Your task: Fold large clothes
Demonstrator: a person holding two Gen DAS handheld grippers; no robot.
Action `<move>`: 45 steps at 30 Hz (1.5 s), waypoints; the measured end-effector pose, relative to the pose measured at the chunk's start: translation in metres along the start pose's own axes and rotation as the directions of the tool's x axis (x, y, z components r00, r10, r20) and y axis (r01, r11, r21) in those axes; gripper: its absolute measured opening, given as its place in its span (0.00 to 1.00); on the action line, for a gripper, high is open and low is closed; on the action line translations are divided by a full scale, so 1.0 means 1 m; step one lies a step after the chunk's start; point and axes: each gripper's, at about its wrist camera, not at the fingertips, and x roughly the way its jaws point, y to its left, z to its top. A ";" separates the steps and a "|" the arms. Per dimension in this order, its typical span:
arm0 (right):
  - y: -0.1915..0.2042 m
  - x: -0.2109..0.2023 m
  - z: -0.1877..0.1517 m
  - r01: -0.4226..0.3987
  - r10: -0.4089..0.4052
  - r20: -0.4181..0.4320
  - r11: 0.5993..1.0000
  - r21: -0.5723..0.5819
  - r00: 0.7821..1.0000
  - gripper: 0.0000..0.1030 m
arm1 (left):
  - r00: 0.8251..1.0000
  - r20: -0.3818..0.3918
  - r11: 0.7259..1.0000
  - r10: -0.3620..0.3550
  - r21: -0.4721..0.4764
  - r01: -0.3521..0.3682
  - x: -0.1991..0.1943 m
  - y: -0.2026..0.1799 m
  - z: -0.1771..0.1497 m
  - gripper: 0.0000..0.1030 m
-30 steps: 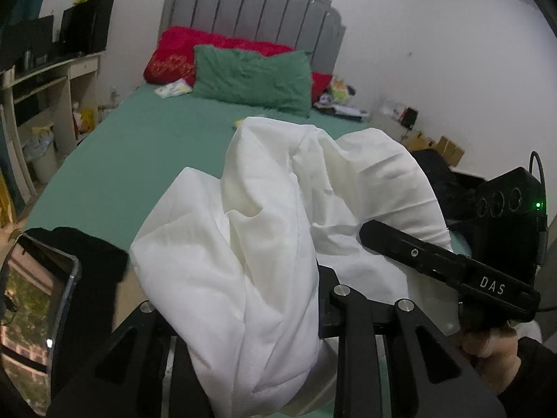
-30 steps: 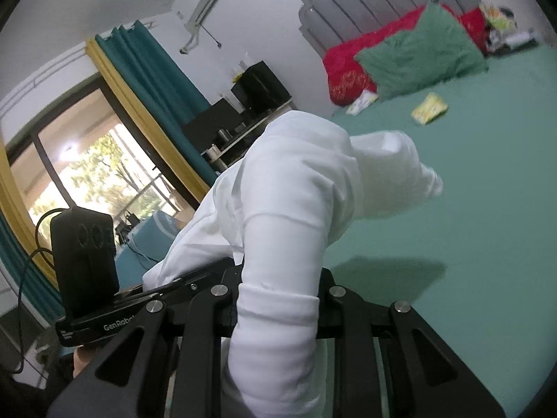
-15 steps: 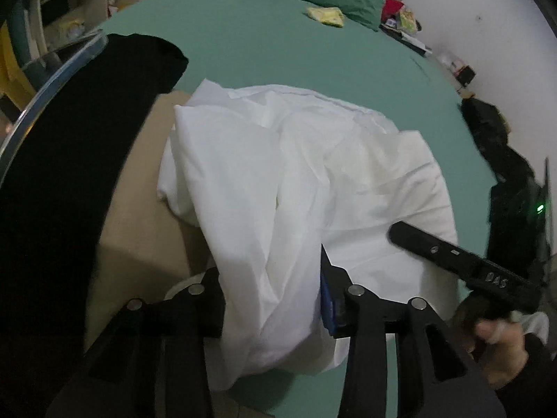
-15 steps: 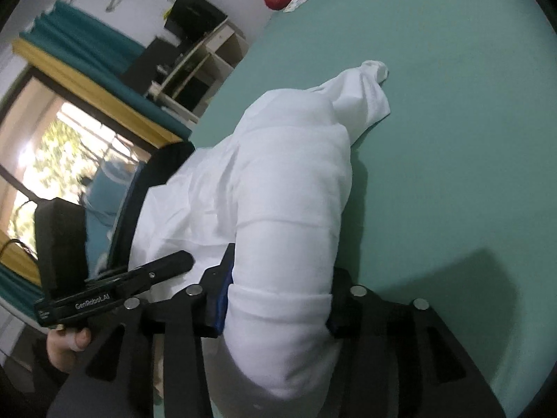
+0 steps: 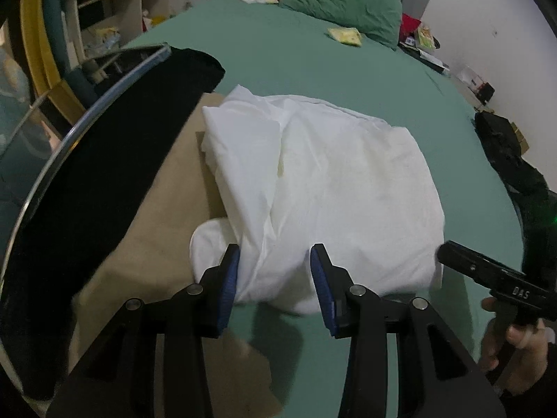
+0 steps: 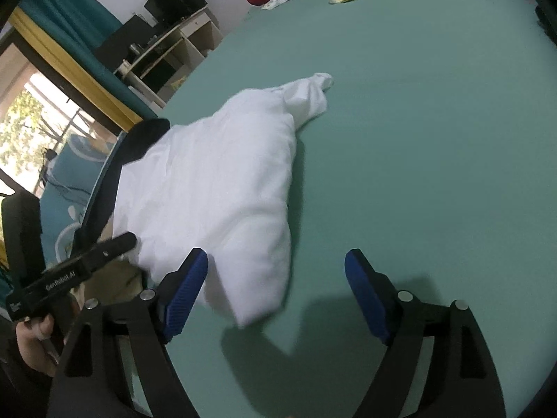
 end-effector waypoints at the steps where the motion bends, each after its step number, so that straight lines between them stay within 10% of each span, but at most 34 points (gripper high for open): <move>1: -0.002 -0.006 -0.004 0.007 -0.007 -0.003 1.000 -0.003 1.000 0.79 | 1.000 0.003 1.000 0.005 0.000 -0.005 -0.004 -0.003 -0.002 0.42; 24: -0.038 -0.105 -0.097 0.068 -0.067 -0.044 0.998 0.019 0.997 0.79 | 0.997 0.071 0.999 -0.041 -0.002 0.041 -0.079 -0.101 -0.116 0.42; 45: -0.062 -0.255 -0.102 0.224 -0.214 0.182 0.974 -0.039 0.960 0.87 | 0.961 0.245 0.982 -0.125 0.168 0.085 -0.172 -0.243 -0.114 0.42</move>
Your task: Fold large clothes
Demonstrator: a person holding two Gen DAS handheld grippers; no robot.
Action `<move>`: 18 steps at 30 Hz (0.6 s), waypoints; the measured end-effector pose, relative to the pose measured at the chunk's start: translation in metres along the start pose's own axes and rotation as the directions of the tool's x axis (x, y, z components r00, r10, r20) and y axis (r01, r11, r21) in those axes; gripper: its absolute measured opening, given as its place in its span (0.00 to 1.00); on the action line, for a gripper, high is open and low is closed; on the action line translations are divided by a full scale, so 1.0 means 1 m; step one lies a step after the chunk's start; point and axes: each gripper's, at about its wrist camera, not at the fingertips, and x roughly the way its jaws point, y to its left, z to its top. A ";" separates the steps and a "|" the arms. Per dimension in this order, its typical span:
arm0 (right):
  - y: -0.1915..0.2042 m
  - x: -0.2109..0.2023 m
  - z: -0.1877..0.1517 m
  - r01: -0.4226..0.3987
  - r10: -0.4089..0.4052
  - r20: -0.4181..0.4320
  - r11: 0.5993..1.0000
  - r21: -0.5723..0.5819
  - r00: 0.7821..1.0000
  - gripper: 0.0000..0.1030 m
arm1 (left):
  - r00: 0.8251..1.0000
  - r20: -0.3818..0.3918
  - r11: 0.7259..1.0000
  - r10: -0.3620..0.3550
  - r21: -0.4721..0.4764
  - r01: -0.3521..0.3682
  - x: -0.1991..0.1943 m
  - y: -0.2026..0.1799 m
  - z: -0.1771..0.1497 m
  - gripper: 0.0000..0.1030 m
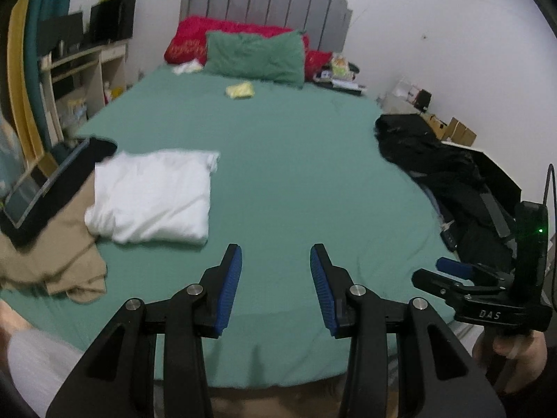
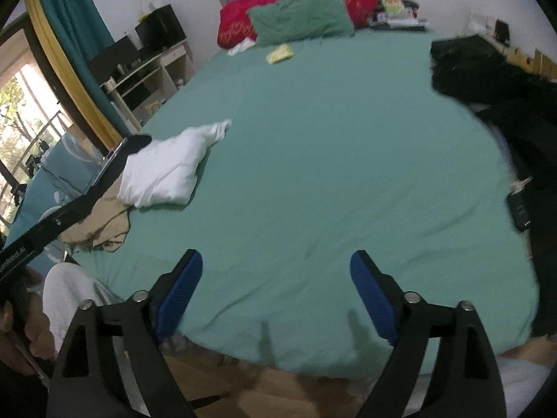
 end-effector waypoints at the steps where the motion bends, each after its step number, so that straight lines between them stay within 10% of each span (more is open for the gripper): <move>1: -0.001 -0.005 0.003 0.007 -0.007 0.010 1.000 -0.005 1.000 0.88 | 1.000 0.014 1.000 -0.001 0.012 0.001 -0.004 -0.005 0.004 0.42; 11: 0.005 -0.074 0.038 0.091 -0.075 0.180 0.992 -0.083 0.981 0.90 | 0.980 0.195 0.993 0.032 0.104 -0.053 -0.055 -0.045 0.041 0.42; 18: 0.026 -0.122 0.065 0.121 -0.074 0.305 0.983 -0.138 0.949 0.91 | 0.935 0.352 0.991 0.049 0.102 -0.091 -0.100 -0.055 0.068 0.49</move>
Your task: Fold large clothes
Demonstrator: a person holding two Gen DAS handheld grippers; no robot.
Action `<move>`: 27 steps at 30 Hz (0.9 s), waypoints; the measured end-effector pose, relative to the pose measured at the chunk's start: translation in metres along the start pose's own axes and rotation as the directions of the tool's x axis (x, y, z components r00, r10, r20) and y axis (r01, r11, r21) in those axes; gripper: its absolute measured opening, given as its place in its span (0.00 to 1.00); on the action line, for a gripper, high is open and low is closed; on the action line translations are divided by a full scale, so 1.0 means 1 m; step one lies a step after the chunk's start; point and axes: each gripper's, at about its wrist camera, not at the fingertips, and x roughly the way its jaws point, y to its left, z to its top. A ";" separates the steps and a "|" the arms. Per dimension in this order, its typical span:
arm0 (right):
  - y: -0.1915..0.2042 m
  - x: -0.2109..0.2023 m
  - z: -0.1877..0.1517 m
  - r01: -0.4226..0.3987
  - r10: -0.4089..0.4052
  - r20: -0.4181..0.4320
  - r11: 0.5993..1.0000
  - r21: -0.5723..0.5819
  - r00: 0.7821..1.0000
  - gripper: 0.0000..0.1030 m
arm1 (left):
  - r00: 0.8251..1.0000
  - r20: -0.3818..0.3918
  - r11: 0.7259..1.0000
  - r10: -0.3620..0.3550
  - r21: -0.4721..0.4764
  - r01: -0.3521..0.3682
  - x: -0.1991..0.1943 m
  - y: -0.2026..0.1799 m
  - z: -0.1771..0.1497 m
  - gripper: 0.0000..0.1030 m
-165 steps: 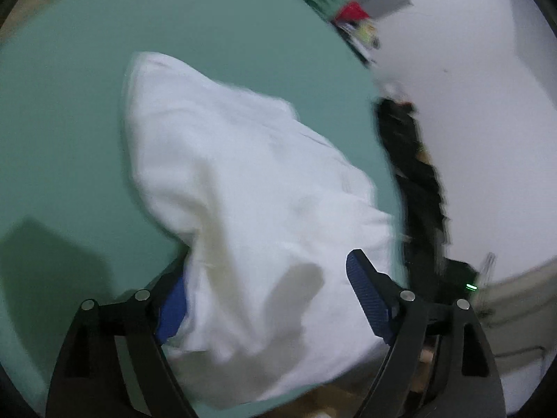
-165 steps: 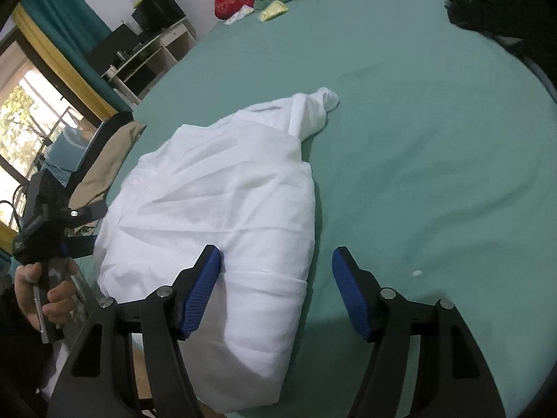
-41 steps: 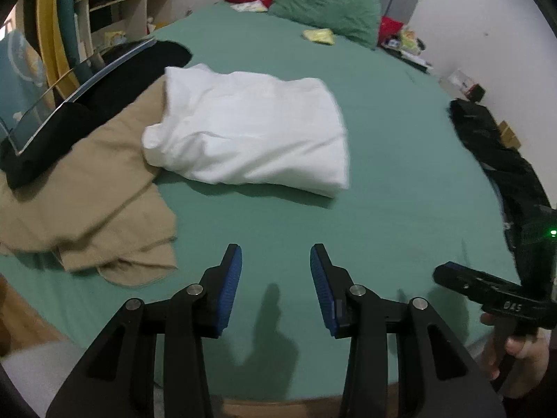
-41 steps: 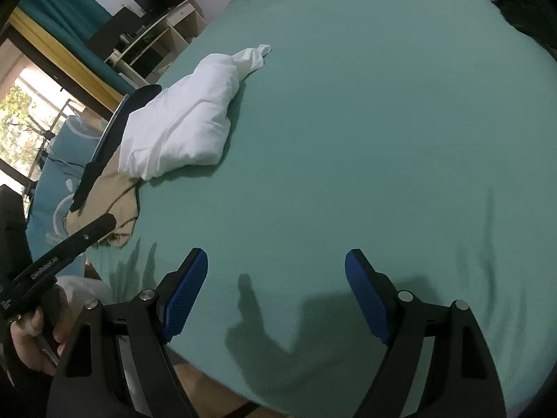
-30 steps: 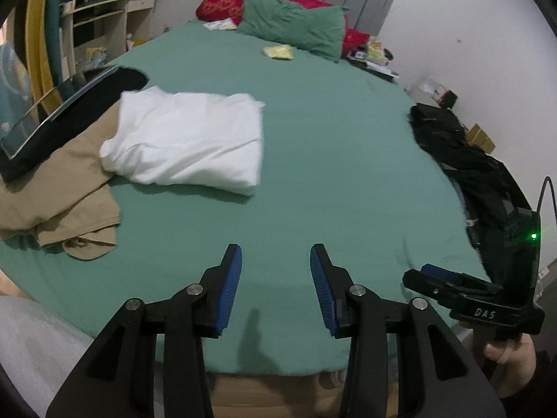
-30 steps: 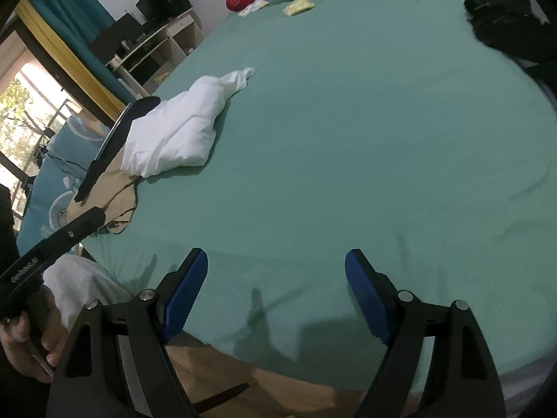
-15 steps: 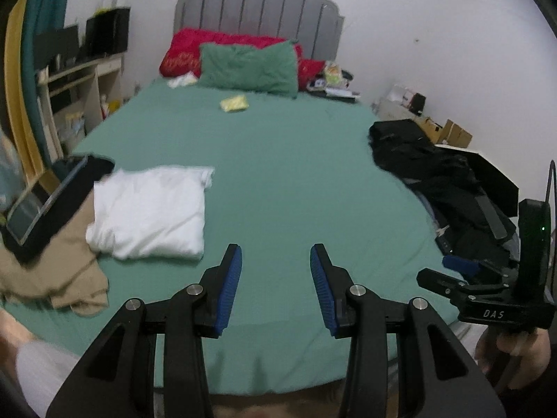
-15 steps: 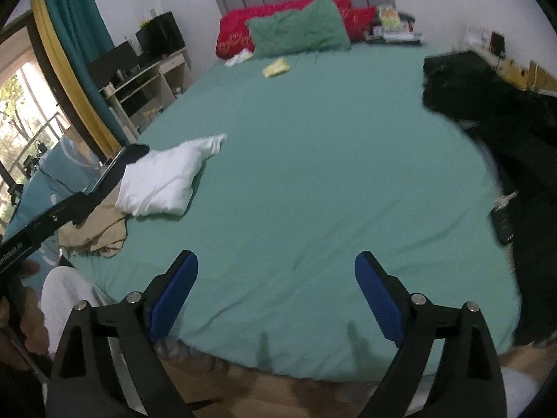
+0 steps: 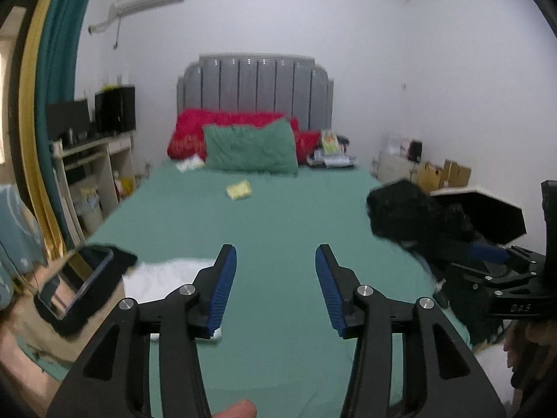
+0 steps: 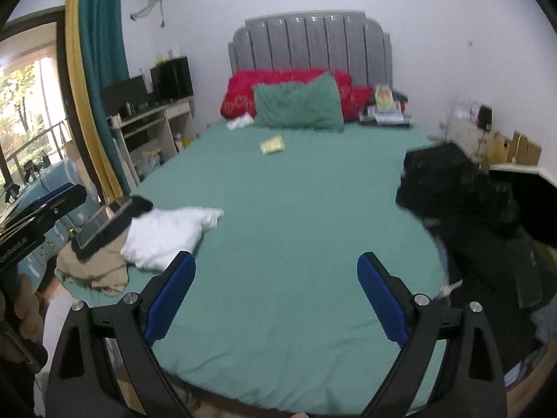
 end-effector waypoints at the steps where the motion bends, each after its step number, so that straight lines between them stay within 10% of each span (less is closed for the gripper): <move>1: 0.002 -0.005 0.004 0.001 -0.001 0.017 1.000 -0.007 1.000 0.91 | 1.000 0.017 1.000 0.010 -0.001 -0.010 -0.003 0.001 0.004 0.51; 14: 0.043 -0.048 0.033 0.039 -0.025 0.213 0.997 -0.059 0.977 0.95 | 0.982 0.170 0.997 0.076 -0.045 -0.069 -0.035 0.030 0.019 0.65; 27: 0.080 0.005 0.018 -0.018 0.034 0.149 0.994 -0.106 0.988 0.96 | 0.988 0.108 0.992 0.108 -0.081 -0.100 -0.016 0.073 -0.009 0.67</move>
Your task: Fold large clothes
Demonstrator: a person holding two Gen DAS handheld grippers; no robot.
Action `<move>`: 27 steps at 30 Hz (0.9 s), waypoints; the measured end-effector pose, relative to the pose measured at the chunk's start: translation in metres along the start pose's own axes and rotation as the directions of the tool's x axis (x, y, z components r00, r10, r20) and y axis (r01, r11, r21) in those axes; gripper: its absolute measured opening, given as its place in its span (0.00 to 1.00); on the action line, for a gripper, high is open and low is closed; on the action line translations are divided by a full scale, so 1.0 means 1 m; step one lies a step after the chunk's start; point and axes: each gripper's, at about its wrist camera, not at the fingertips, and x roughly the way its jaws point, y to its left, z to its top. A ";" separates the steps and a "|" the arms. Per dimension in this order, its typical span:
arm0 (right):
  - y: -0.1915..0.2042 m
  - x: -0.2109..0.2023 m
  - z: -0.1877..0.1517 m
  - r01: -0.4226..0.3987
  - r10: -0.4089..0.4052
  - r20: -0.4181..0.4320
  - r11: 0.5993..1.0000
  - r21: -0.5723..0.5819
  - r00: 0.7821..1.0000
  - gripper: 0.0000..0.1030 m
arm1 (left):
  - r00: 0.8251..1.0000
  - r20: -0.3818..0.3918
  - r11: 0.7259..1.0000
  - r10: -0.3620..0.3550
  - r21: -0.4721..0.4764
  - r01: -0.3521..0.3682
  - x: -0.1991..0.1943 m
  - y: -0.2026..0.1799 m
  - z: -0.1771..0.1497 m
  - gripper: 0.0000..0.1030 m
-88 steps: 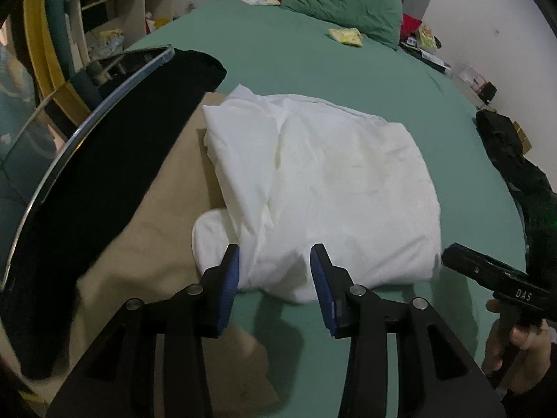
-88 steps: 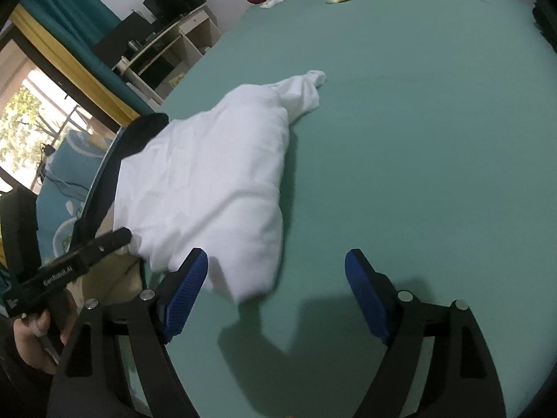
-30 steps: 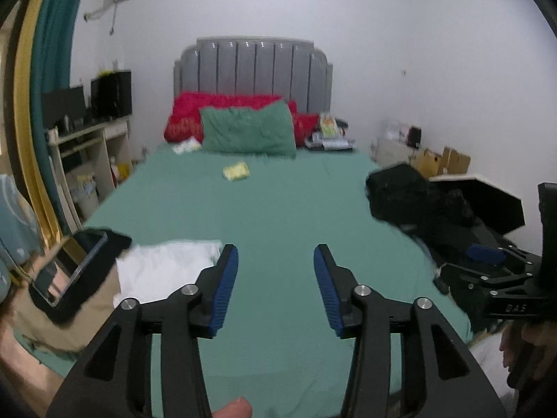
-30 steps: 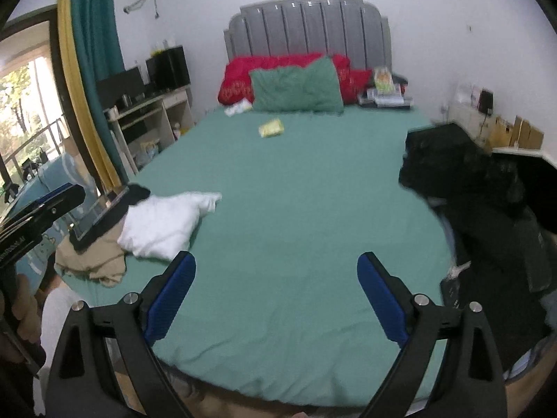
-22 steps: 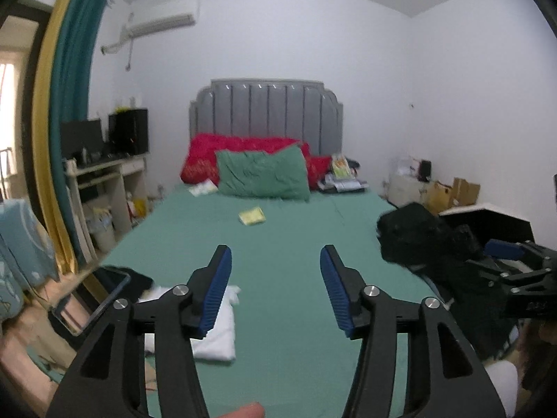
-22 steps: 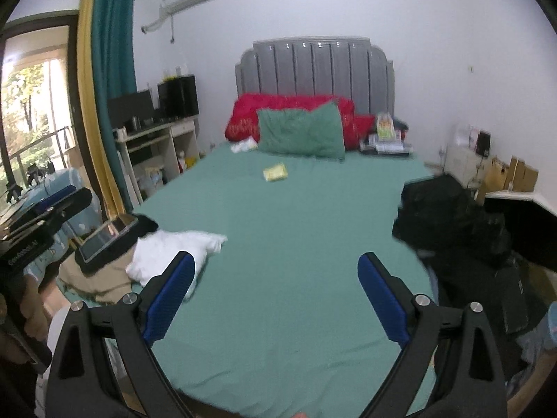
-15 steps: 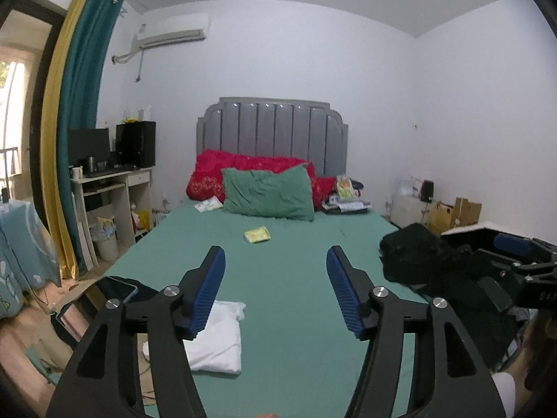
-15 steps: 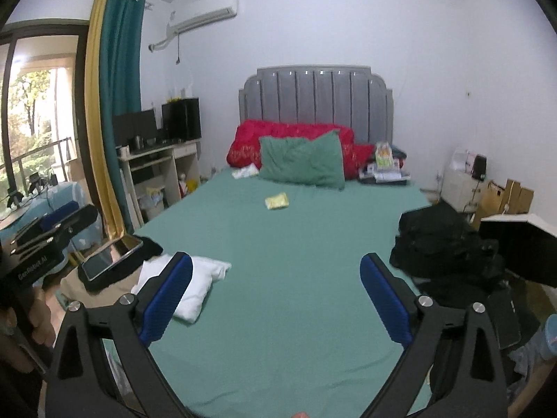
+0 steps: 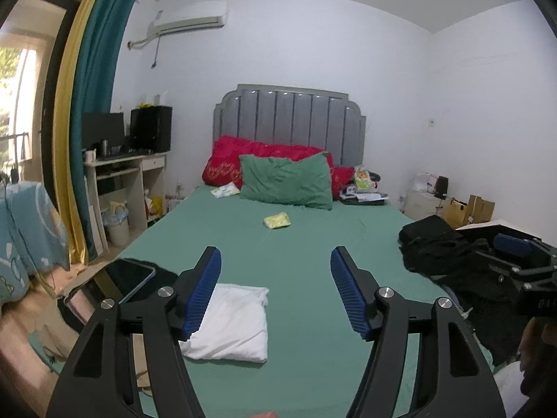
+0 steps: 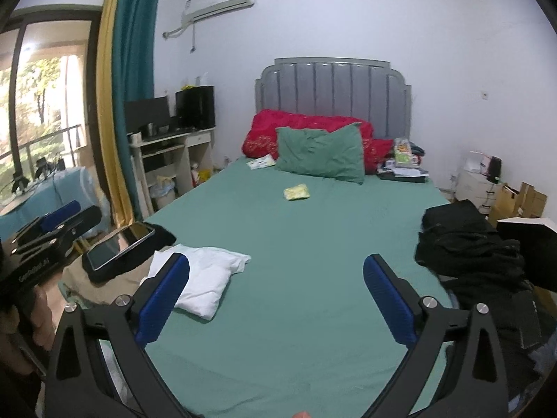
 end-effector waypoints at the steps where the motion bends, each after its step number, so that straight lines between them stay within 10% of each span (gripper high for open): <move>1: 0.003 0.004 -0.002 -0.004 0.004 -0.004 1.000 -0.005 1.000 0.96 | 1.000 -0.005 1.000 0.007 -0.008 -0.007 0.002 0.005 -0.002 0.67; 27: 0.002 0.045 -0.020 -0.010 0.012 -0.072 1.000 0.029 0.997 0.96 | 0.995 -0.097 0.999 0.015 -0.037 -0.019 0.038 0.026 -0.025 0.67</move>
